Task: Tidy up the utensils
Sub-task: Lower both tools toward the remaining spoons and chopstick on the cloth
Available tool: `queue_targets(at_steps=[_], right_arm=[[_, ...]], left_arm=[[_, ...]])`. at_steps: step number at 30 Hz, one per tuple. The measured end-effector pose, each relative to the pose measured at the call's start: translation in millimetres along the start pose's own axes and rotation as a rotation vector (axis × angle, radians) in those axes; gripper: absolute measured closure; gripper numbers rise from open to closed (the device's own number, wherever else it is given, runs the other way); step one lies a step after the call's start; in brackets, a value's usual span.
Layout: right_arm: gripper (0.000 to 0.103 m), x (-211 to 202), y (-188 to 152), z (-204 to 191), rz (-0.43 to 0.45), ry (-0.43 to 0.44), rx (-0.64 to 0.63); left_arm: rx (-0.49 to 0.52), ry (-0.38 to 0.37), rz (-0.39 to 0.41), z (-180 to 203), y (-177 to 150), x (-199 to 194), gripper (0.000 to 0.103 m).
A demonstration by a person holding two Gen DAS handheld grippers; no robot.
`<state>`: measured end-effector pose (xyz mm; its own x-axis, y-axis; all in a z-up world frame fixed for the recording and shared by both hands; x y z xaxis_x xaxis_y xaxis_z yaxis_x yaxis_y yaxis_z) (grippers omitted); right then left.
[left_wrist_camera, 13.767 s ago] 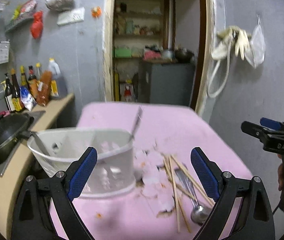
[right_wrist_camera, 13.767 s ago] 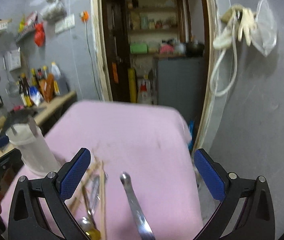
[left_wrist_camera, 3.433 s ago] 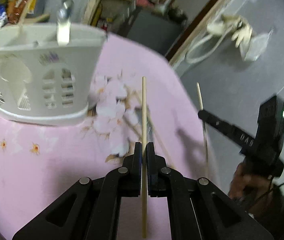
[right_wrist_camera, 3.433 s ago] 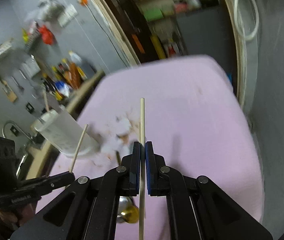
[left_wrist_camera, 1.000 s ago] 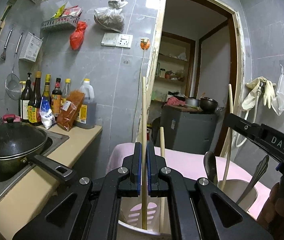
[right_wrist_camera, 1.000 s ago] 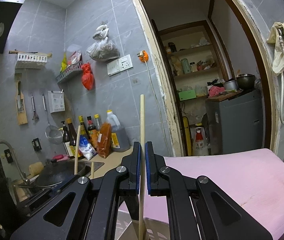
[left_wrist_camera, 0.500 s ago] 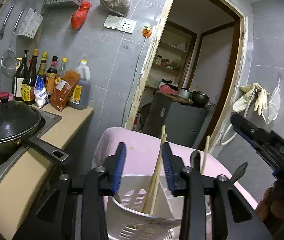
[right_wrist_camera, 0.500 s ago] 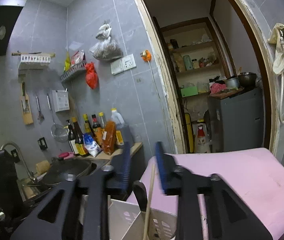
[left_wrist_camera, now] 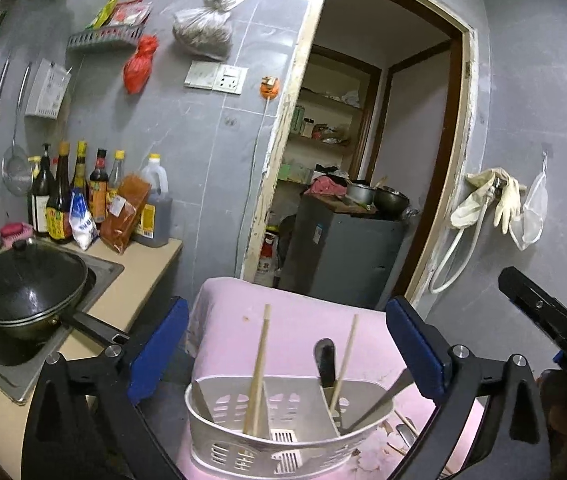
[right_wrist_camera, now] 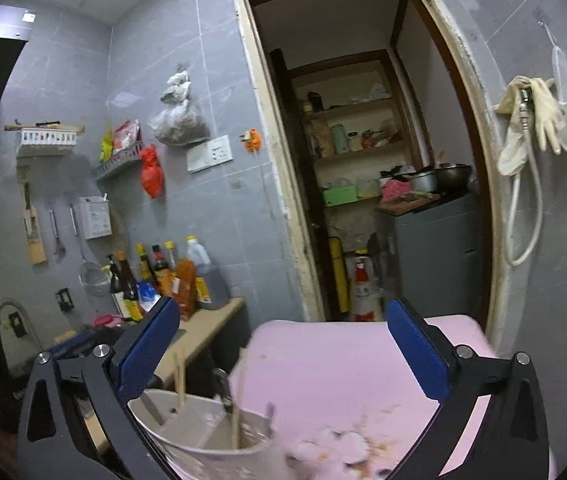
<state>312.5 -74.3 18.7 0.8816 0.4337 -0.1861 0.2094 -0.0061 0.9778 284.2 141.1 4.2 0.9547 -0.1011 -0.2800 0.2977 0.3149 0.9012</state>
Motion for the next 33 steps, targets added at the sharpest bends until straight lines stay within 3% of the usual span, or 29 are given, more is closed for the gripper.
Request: queue_targets(at_steps=[10, 17, 24, 32, 33], right_arm=[[0.0, -36, -13, 54, -0.087, -0.076, -0.048], [0.0, -44, -35, 91, -0.186, -0.112, -0.081], [0.0, -34, -84, 120, -0.345, -0.105, -0.101], [0.001, -25, -137, 135, -0.493, -0.035, -0.099], [0.006, -24, -143, 135, -0.51, -0.021, -0.099]], left_arm=[[0.058, 0.051, 0.028, 48, -26, -7, 0.006], [0.13, 0.052, -0.054, 76, -59, 2, 0.006], [0.117, 0.062, -0.143, 93, -105, 10, 0.006], [0.071, 0.084, -0.257, 97, -151, 30, 0.006], [0.069, 0.081, -0.275, 97, -156, 33, 0.006]])
Point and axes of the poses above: each gripper's, at about its wrist camera, not at the fingertips, and x roughly the way its jaws point, z to its right, y to its top, the point moved 5 cm from there along x, roughly the way its jaws point, and after that the axes turned 6 degrees about -x, right-handed, at the moved point
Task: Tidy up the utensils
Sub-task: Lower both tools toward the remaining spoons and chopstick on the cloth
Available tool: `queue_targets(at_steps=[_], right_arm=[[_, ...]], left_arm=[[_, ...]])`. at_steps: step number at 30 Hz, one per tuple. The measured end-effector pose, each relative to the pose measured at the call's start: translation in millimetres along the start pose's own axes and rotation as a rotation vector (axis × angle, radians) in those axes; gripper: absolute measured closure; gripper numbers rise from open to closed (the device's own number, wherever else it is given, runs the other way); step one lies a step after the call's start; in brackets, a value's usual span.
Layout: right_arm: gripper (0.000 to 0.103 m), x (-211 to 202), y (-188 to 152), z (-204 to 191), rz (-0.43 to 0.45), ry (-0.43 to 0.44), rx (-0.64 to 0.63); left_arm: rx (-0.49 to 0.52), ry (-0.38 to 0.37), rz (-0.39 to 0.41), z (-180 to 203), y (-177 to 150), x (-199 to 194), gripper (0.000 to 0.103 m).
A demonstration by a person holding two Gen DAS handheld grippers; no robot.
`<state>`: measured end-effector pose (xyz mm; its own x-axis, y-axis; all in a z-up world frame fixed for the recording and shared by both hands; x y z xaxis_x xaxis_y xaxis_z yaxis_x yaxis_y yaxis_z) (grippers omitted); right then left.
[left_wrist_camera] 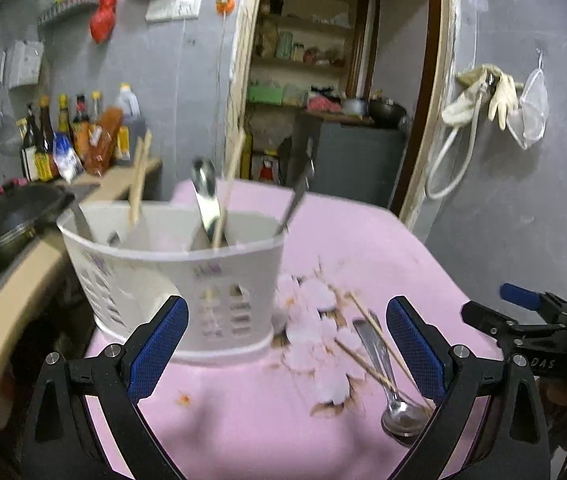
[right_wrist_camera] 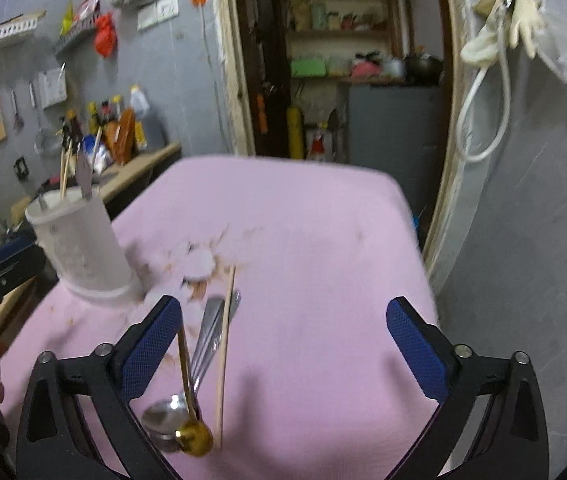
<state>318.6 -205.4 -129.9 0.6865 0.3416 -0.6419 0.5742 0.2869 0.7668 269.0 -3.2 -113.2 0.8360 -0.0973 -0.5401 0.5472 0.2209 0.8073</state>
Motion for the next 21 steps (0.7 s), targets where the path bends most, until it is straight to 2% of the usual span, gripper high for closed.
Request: queue_targets(at_steps=[1, 3, 6, 9, 12, 13, 17, 21], right_arm=[[0.013, 4, -4, -1, -0.019, 0.009, -0.007], [0.02, 13, -12, -3, -0.055, 0.035, -0.017], [0.029, 21, -22, -7, -0.086, 0.072, -0.022], [0.036, 26, -28, -15, -0.108, 0.108, -0.047], [0.047, 32, -33, -23, -0.143, 0.131, -0.075], [0.05, 34, -35, -25, -0.155, 0.138, -0.081], [0.057, 37, -40, -31, -0.18, 0.166, -0.105], [0.058, 41, -44, -37, -0.208, 0.148, -0.141]], left_arm=[[-0.003, -0.01, -0.029, 1, -5, 6, 0.006], [-0.009, -0.03, -0.07, 2, -12, 14, 0.007], [-0.019, -0.053, -0.115, 4, -22, 24, 0.007], [-0.023, -0.061, -0.158, 6, -29, 34, 0.012], [-0.038, -0.071, -0.198, 7, -35, 41, 0.02], [-0.044, -0.079, -0.213, 7, -36, 44, 0.026], [-0.068, -0.109, -0.275, 8, -40, 51, 0.046], [-0.108, -0.159, -0.339, 9, -40, 56, 0.058]])
Point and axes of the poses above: each gripper's, at about its wrist camera, not at the fingertips, and x roughly the way its jaws point, z to its right, y to its top, the point moved 5 cm from there along x, roughly the way its jaws point, and after that the axes turned 6 degrees about -x, right-handed, at the moved point
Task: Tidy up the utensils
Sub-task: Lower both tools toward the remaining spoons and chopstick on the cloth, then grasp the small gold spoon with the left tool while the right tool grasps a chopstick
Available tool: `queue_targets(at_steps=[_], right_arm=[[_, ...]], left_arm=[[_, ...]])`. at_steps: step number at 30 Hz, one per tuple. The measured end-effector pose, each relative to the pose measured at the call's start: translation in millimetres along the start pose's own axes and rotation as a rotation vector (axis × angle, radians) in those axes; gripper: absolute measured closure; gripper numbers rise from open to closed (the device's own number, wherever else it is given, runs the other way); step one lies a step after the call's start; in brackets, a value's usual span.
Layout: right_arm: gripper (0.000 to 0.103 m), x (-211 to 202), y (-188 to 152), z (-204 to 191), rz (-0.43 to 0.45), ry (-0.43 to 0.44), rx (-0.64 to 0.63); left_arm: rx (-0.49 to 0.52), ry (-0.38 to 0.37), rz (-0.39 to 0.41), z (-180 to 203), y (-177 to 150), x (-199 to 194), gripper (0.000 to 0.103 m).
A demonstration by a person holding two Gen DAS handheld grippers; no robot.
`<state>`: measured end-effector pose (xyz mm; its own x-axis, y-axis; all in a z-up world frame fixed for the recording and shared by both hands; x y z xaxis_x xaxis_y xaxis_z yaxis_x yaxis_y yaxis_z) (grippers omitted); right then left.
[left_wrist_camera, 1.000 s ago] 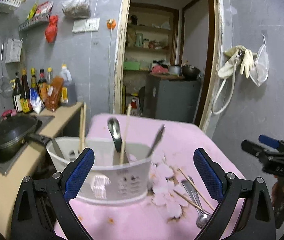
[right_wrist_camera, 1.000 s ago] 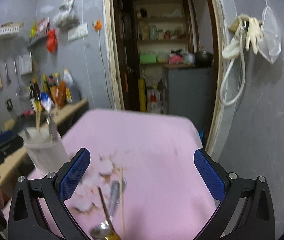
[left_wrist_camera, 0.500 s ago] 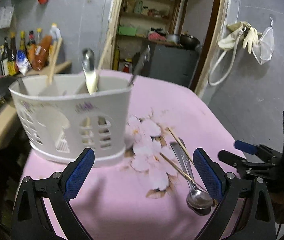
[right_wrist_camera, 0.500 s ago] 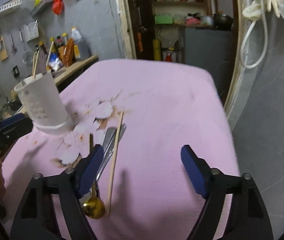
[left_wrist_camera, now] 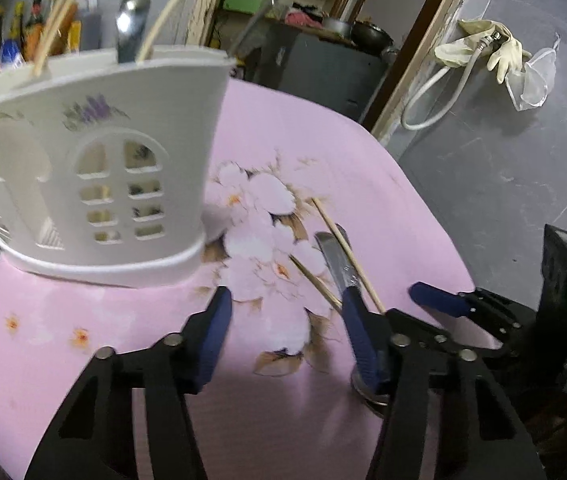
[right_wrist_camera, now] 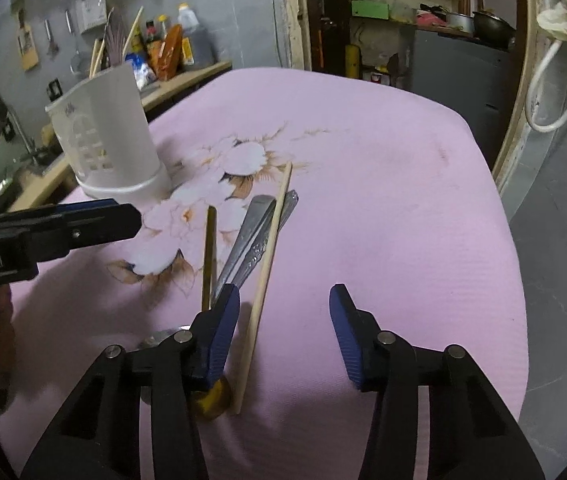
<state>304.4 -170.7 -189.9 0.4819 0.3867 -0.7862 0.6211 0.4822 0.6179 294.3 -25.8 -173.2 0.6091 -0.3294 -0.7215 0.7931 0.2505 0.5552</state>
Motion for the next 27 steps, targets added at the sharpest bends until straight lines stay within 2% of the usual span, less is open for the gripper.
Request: queue_targets(at_steps=[3, 6, 10, 12, 15, 20, 27], right_arm=[[0.06, 4, -2, -6, -0.028, -0.046, -0.049], [0.074, 4, -4, -7, -0.045, -0.119, -0.102], [0.094, -1, -7, 6, -0.042, -0.152, -0.078], [0.098, -4, -8, 13, -0.039, -0.155, -0.067], [0.1, -6, -9, 17, -0.035, -0.159, -0.066], [0.101, -8, -11, 19, -0.033, -0.158, -0.048], [0.102, -18, -20, 20, -0.027, -0.166, -0.005]], left_arm=[[-0.019, -0.049, -0.055, 3, 1, 5, 0.066], [-0.045, -0.082, -0.112, 5, 4, 12, 0.071], [-0.078, -0.093, -0.171, 9, 6, 25, 0.077], [-0.104, -0.093, -0.207, 9, 10, 33, 0.078], [-0.131, -0.096, -0.231, 10, 15, 41, 0.079], [-0.139, -0.044, -0.267, 8, 22, 52, 0.092], [-0.214, -0.06, -0.281, 0, 22, 49, 0.096]])
Point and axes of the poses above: each gripper's, at about its wrist camera, not at the fingertips, and x roughly the way its jaws point, z to its right, y to its top, the point moved 5 cm from there along x, roughly the way its jaws point, and after that the axes turned 6 degrees about -x, right-handed, at the moved point
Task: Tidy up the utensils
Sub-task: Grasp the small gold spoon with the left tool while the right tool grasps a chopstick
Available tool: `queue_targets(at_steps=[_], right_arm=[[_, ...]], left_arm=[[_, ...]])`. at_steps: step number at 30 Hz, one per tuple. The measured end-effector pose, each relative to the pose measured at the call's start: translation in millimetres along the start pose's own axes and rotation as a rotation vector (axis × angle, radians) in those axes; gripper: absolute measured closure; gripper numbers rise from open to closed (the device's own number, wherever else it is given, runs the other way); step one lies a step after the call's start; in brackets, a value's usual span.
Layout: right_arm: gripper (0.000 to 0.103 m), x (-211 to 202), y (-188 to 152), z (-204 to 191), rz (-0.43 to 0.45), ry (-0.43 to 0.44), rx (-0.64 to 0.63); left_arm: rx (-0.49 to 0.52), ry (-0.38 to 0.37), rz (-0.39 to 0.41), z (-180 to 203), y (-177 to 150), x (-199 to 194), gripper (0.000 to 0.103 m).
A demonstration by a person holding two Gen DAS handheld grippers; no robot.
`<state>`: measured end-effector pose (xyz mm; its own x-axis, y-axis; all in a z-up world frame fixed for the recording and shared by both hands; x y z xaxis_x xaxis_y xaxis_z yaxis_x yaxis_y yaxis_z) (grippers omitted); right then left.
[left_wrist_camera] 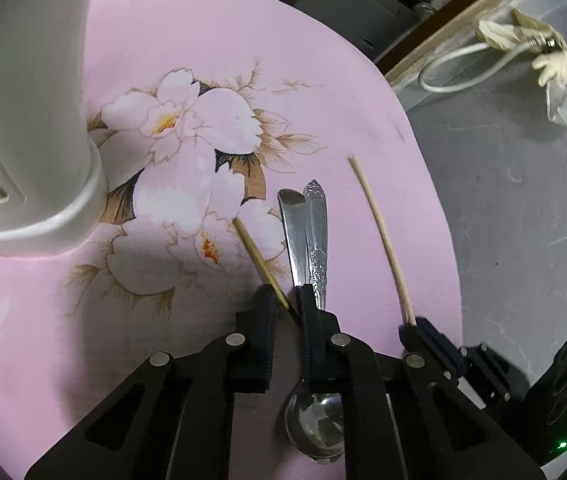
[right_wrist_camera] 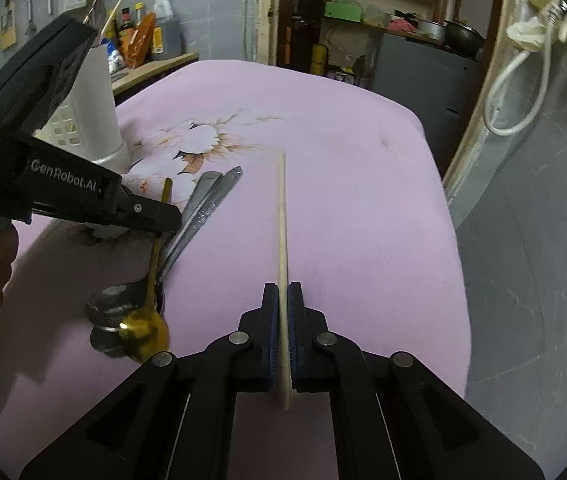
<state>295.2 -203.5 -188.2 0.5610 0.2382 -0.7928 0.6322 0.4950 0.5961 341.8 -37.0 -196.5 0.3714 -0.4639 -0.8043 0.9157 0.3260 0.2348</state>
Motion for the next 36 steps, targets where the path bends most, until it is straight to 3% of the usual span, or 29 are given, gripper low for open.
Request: queue_targets(at_steps=[8, 14, 20, 23, 30, 36], right_arm=[[0.102, -9, -9, 9, -0.015, 0.018, 0.08], [0.102, -4, -6, 11, -0.017, 0.049, 0.115], [0.099, 8, 10, 8, -0.029, 0.081, 0.089], [0.098, 18, 24, 7, -0.041, 0.098, 0.068], [0.098, 43, 49, 8, -0.131, 0.102, 0.046], [0.097, 49, 52, -1, -0.239, 0.045, -0.074]], left_arm=[[-0.071, -0.071, 0.01, -11, -8, -18, 0.1], [-0.112, -0.066, 0.037, -16, -7, -32, 0.1], [-0.184, -0.035, 0.056, -49, -20, -52, 0.101], [-0.214, -0.054, 0.059, -59, -24, -59, 0.101], [-0.197, -0.043, 0.096, -64, -34, -76, 0.101], [-0.201, -0.044, 0.116, -64, -35, -82, 0.101]])
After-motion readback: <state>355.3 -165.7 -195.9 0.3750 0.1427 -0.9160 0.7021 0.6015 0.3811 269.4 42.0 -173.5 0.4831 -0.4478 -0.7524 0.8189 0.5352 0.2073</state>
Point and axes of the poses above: each gripper's, at about its wrist camera, not at the fingertips, and x roughly the way its jaws point, z to its right, y to its top, the point moved 5 cm from there along x, roughly the way its jaws point, and after that the axes turned 6 degrees about -x, right-handed, at the moved point
